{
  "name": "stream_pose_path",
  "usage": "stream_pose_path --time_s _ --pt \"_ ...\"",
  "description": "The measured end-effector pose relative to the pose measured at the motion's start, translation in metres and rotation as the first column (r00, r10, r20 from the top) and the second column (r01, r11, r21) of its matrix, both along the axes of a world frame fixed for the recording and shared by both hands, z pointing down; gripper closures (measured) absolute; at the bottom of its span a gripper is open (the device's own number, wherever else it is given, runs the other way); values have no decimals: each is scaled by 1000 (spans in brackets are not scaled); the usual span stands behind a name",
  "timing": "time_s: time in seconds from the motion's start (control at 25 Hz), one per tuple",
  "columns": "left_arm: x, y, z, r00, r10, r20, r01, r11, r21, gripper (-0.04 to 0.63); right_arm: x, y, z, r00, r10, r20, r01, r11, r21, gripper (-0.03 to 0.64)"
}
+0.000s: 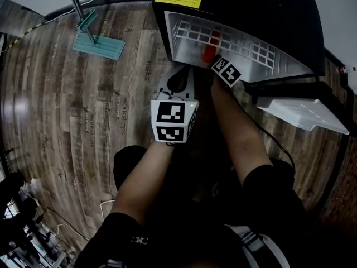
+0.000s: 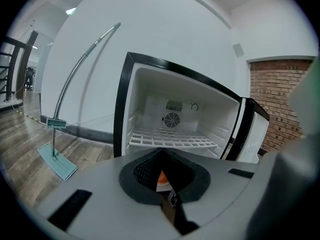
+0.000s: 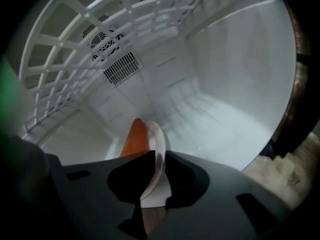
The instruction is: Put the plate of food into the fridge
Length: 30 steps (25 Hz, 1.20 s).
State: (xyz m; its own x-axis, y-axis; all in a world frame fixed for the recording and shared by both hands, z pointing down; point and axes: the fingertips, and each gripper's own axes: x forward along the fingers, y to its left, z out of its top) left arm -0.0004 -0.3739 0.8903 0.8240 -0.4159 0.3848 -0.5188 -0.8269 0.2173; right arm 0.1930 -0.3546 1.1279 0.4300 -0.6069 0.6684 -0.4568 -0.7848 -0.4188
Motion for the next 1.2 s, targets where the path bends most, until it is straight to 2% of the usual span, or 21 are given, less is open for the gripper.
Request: stream_pose_path --time_s 0.16,0.2,0.24,0.36,0.52,0.64,0.76,0.84,0.92,1.04,1.2 --pt "0 0 1 1000 5 4 -5 1000 7 598 15 15 0 996 8 -86 -13 998 -62 549" --pt "-1 0 1 1000 2 6 -2 1000 8 598 17 18 -1 996 10 -87 -15 998 -60 559" --pt "-1 -1 2 1000 -1 6 1 1000 6 598 17 20 -3 996 2 -85 -6 999 -52 598" --pt "1 -2 2 1000 -11 6 11 1000 -3 598 5 23 -19 989 -102 -108 100 995 -27 603" --pt "7 0 0 1000 1 4 -1 1000 -16 598 -19 25 -59 937 -274 -216 273 961 -35 604" --pt "9 10 -11 1000 28 -9 -28 998 -53 598 -33 35 -104 871 -388 -301 368 922 -123 604" --pt "6 20 -41 1000 12 -9 -13 997 -73 598 -50 51 -169 784 -497 -371 459 867 -191 604" --pt "0 27 -73 1000 -1 24 1 1000 -24 598 -64 58 -219 723 -560 -405 524 826 -207 604" --pt "-7 33 -107 998 -1 66 0 1000 10 598 -78 63 -274 684 -593 -426 569 798 -198 604" --pt "-13 33 -175 998 -39 57 41 998 -41 598 -93 68 -367 661 -600 -451 606 781 -151 604" --pt "-11 42 -297 998 -56 36 57 998 -39 598 -102 78 -517 656 -567 -499 615 784 -82 604"
